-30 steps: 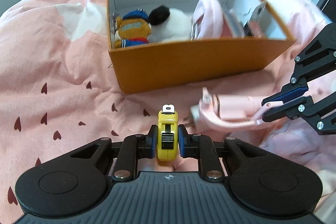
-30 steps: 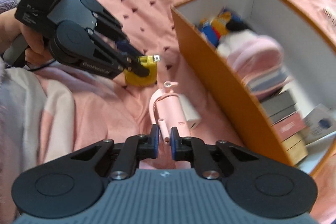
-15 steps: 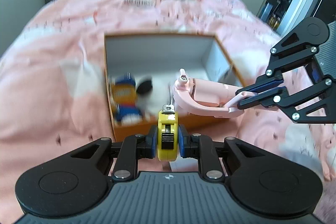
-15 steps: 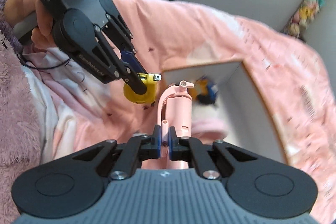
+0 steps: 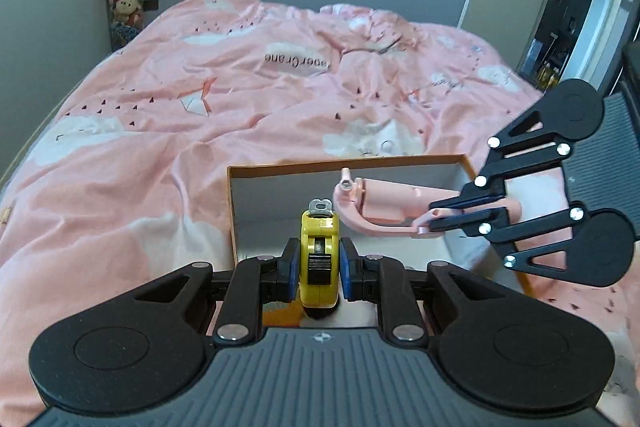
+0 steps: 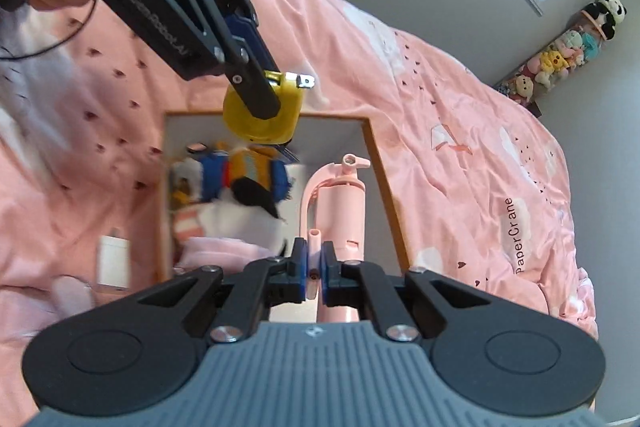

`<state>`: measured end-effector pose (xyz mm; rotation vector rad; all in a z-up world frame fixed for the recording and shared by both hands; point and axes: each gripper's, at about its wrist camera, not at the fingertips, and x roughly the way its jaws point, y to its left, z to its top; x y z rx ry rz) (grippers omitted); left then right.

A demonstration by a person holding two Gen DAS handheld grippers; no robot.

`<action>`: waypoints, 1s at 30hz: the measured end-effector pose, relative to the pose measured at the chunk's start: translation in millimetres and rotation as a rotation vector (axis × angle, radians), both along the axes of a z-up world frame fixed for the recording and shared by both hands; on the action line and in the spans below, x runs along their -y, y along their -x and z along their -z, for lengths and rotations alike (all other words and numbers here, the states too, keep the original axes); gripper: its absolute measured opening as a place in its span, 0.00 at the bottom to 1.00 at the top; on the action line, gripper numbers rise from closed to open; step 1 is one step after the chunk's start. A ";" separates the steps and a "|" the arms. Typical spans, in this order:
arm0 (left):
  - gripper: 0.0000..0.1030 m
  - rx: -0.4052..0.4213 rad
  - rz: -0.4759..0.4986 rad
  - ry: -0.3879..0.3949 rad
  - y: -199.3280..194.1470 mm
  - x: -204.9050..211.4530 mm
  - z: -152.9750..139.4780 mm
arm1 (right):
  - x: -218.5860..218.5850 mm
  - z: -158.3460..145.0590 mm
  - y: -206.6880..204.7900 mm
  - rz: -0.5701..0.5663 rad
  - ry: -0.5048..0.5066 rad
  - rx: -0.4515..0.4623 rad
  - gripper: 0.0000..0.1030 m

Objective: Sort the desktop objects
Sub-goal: 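Lift the tape measure and pink item and carry both over the orange box, then lower the pink item into the box with the right gripper while the left lowers the tape measure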

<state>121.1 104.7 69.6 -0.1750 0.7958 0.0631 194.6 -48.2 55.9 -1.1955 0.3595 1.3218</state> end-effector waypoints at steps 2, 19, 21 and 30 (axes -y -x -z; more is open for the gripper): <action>0.21 -0.019 -0.004 0.001 -10.0 -2.9 8.1 | -10.0 12.1 -10.5 -0.013 0.018 0.009 0.06; 0.21 -0.090 0.030 -0.053 -84.5 -15.5 54.3 | -35.8 95.6 -64.7 -0.036 0.181 0.039 0.06; 0.21 -0.106 0.033 -0.079 -91.7 -14.6 60.9 | -32.0 101.3 -69.0 -0.024 0.194 0.048 0.07; 0.21 -0.174 0.008 -0.095 -105.6 -14.1 88.3 | -24.2 94.6 -78.7 0.091 0.105 -0.010 0.14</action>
